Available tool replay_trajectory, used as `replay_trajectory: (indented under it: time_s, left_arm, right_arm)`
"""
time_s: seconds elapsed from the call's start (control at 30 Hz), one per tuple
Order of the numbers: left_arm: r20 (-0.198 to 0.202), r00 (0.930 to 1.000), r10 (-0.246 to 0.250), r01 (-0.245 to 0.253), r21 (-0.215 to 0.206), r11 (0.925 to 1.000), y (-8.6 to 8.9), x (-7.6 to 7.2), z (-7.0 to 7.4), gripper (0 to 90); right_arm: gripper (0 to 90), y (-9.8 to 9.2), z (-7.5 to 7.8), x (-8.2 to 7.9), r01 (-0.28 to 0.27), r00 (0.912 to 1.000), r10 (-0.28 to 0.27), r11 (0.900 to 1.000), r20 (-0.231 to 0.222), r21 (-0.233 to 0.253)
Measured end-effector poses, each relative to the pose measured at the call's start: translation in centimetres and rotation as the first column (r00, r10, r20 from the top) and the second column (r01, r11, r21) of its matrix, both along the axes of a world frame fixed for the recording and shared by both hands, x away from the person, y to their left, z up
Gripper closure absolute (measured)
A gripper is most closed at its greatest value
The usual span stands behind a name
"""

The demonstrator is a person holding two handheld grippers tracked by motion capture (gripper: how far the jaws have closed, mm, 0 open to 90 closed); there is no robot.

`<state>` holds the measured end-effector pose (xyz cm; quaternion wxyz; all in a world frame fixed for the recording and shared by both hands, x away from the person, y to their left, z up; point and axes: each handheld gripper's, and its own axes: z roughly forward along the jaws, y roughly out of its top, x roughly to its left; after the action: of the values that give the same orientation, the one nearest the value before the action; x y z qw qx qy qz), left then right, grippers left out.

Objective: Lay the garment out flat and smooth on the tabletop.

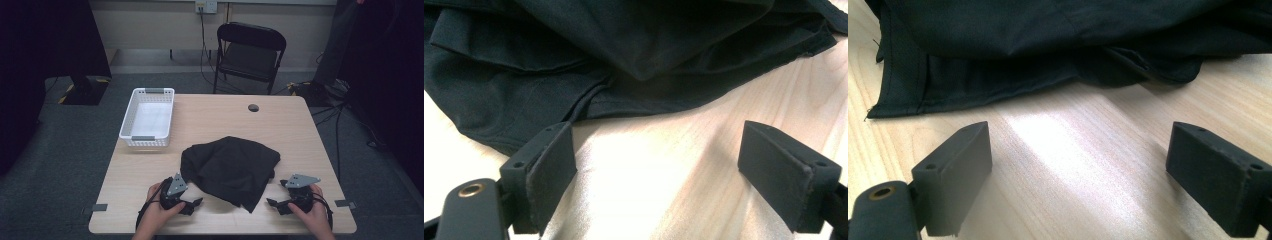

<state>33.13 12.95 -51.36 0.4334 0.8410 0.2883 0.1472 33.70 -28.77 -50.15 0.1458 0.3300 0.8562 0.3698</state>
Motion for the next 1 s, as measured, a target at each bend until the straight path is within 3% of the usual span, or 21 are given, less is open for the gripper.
replay_trajectory:
  time_s: [0.4,0.43,0.7,1.0]
  left_arm:
    - [-0.003,1.0,-0.003,0.003,-0.011,0.9999,0.2,0.1,0.0,16.5]
    - [-0.005,0.9999,0.01,-0.01,-0.045,0.9989,0.3,0.1,0.2,16.2]
    - [0.031,0.9977,0.06,-0.055,-0.14,0.9886,0.9,0.3,1.4,16.0]
    - [0.05,0.9956,0.079,-0.069,-0.173,0.9826,0.7,0.9,2.3,16.2]
  right_arm:
    - [13.1,0.0,0.0,-0.2,0.004,1.0,-0.004,1.0,0.008,0.004]
    - [13.8,0.0,0.0,-0.2,0.0,1.0,0.0,1.0,0.008,0.009]
    - [13.5,1.0,0.7,-0.9,-0.078,0.9964,0.075,0.993,0.039,0.083]
    - [17.6,2.0,1.2,-1.3,-0.113,0.9928,0.106,0.982,0.055,0.151]
